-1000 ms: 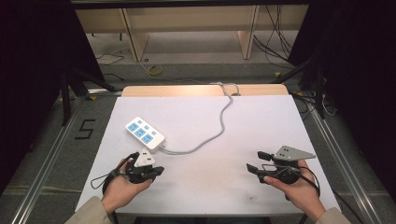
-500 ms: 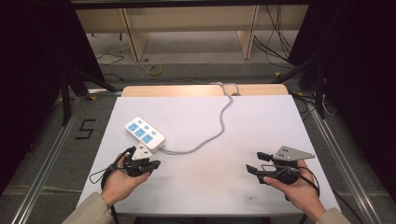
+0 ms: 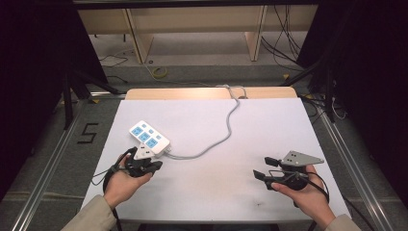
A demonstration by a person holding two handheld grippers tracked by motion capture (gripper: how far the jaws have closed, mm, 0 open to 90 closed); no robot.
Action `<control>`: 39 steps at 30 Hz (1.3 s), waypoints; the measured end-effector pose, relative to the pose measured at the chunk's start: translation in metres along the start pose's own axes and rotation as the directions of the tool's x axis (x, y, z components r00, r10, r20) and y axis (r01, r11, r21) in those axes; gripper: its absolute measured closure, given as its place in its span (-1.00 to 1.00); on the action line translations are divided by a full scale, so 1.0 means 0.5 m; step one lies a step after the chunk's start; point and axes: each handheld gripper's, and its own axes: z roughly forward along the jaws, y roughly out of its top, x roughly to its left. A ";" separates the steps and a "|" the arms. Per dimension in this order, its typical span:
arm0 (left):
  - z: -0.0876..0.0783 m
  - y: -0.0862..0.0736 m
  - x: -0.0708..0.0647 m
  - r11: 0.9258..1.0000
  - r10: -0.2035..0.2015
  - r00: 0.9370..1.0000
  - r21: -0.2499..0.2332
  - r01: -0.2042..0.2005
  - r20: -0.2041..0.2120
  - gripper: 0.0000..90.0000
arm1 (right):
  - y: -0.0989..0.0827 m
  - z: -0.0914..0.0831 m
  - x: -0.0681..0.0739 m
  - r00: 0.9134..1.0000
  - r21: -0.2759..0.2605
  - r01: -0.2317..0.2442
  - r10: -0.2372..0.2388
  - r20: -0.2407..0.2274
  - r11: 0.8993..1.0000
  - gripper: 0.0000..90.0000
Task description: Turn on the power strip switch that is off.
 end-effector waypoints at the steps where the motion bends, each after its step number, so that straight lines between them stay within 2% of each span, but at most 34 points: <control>1: 0.000 0.000 0.002 1.000 -0.002 1.000 0.000 0.002 -0.001 0.99 | 0.000 0.000 0.000 1.000 0.000 0.000 0.000 0.000 1.000 -0.27; 14: 0.003 0.006 0.032 0.999 -0.033 0.999 -0.013 0.033 -0.038 0.99 | 0.000 0.001 0.000 1.000 0.001 0.004 -0.004 0.002 1.000 -0.27; 20: 0.005 0.008 0.042 0.999 -0.039 0.998 -0.011 0.038 -0.057 0.99 | -0.001 0.001 0.000 1.000 0.004 0.006 -0.006 0.003 1.000 -0.27; 24: 0.007 0.010 0.048 1.000 -0.028 0.997 -0.007 0.027 -0.072 0.99 | 0.000 0.001 0.000 1.000 0.004 0.005 -0.005 0.004 1.000 -0.27; 39: 0.018 0.016 0.067 0.999 -0.043 0.995 -0.001 0.043 -0.088 1.00 | -0.001 0.003 -0.001 1.000 0.004 0.004 -0.004 0.003 1.000 -0.27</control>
